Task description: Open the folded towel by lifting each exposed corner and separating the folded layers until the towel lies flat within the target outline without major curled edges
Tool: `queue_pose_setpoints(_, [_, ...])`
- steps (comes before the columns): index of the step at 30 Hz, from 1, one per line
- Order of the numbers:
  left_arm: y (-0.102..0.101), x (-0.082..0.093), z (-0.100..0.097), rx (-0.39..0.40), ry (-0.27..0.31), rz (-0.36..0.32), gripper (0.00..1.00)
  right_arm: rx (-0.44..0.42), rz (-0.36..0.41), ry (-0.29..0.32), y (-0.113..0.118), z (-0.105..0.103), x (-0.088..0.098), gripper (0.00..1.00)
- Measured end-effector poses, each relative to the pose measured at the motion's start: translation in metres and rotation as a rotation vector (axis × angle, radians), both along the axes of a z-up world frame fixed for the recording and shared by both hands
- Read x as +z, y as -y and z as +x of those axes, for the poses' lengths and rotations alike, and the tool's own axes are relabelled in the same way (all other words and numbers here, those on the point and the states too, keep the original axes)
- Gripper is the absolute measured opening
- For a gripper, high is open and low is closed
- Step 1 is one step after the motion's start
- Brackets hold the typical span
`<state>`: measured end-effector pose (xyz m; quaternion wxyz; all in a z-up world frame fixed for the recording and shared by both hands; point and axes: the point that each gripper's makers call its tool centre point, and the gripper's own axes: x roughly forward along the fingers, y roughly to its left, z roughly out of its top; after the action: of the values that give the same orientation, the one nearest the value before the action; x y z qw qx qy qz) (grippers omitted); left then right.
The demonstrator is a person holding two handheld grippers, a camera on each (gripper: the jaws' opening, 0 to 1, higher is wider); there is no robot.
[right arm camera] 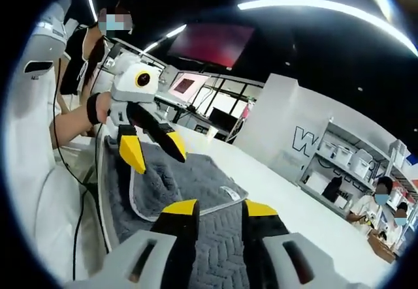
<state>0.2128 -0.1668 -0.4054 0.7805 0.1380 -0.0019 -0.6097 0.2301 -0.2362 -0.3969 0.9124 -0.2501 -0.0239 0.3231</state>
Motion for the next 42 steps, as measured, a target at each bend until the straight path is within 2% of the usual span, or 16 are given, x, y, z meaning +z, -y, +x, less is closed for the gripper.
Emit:
queue_pose_setpoints(3, [0.002,-0.002,-0.004,-0.016,0.006,-0.004,0.34,0.004,0.004,0.002,-0.002,0.002,0.002,0.2])
queue_pose_setpoints(5, [0.004,-0.01,-0.011,-0.045,-0.004,0.03,0.33,0.013,-0.007,0.003,-0.005,0.004,0.002,0.2])
queue_pose_setpoints(7, [0.005,-0.016,-0.014,-0.06,0.018,0.071,0.33,0.019,-0.004,0.001,-0.007,0.006,0.003,0.21])
queue_pose_setpoints(12, [0.005,-0.02,-0.019,-0.071,0.027,0.076,0.35,0.037,-0.015,0.0,-0.014,0.009,0.004,0.2])
queue_pose_setpoints(16, [0.004,-0.029,-0.026,-0.099,0.051,0.129,0.36,0.046,-0.018,0.005,-0.017,0.009,0.005,0.2])
queue_pose_setpoints(19, [0.005,-0.033,-0.028,-0.107,0.054,0.143,0.36,0.049,-0.017,0.006,-0.019,0.009,0.006,0.2])
queue_pose_setpoints(22, [0.006,-0.041,-0.026,-0.115,0.038,0.152,0.36,0.05,-0.019,0.008,-0.02,0.009,0.006,0.2])
queue_pose_setpoints(26, [0.004,-0.049,-0.022,-0.093,0.06,0.202,0.36,0.055,-0.019,0.008,-0.022,0.009,0.006,0.19])
queue_pose_setpoints(30, [0.006,-0.05,-0.02,-0.088,0.044,0.193,0.35,0.053,-0.016,0.006,-0.022,0.011,0.007,0.19])
queue_pose_setpoints(38, [0.006,-0.059,-0.011,-0.053,0.055,0.228,0.31,0.061,-0.027,0.012,-0.027,0.01,0.008,0.19])
queue_pose_setpoints(42, [0.006,-0.059,-0.008,-0.037,0.05,0.222,0.25,0.059,-0.028,0.012,-0.027,0.012,0.009,0.18])
